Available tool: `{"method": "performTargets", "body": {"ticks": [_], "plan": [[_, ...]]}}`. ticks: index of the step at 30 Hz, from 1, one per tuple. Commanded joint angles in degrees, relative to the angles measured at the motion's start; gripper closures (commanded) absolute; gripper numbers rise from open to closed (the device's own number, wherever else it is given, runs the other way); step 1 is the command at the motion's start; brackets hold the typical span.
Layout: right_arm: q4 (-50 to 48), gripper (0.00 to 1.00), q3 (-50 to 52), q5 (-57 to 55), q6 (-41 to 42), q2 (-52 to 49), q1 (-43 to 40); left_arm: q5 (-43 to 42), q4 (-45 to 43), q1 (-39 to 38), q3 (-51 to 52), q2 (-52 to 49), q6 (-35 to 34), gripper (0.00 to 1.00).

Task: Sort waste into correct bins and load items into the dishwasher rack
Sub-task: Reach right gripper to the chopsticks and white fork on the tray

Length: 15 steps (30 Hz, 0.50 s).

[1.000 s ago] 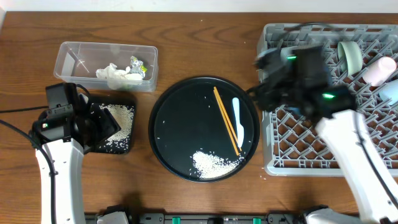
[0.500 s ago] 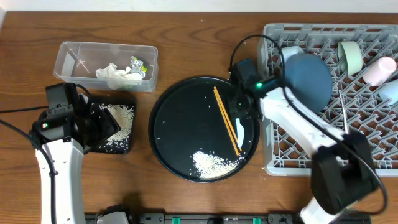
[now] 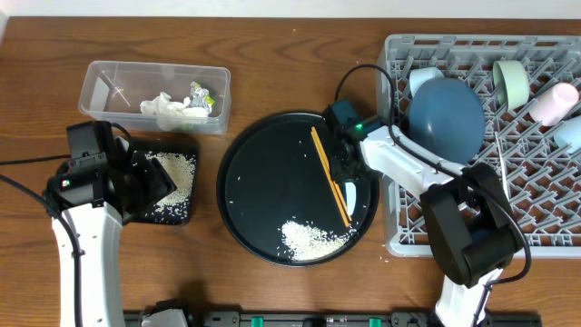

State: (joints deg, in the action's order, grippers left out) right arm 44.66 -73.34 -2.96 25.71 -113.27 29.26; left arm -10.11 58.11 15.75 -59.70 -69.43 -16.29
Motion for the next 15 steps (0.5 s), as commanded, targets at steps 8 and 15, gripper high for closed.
{"method": "performTargets", "body": {"ticks": [8, 15], "plan": [[-0.3, 0.85, 0.5, -2.0, 1.5, -2.2, 1.4, 0.1, 0.2, 0.3, -0.4, -0.2, -0.1, 0.31], [-0.3, 0.96, 0.5, -1.9, 1.5, -2.2, 1.7, 0.1, 0.2, 0.3, -0.4, -0.2, 0.0, 0.31]]}}
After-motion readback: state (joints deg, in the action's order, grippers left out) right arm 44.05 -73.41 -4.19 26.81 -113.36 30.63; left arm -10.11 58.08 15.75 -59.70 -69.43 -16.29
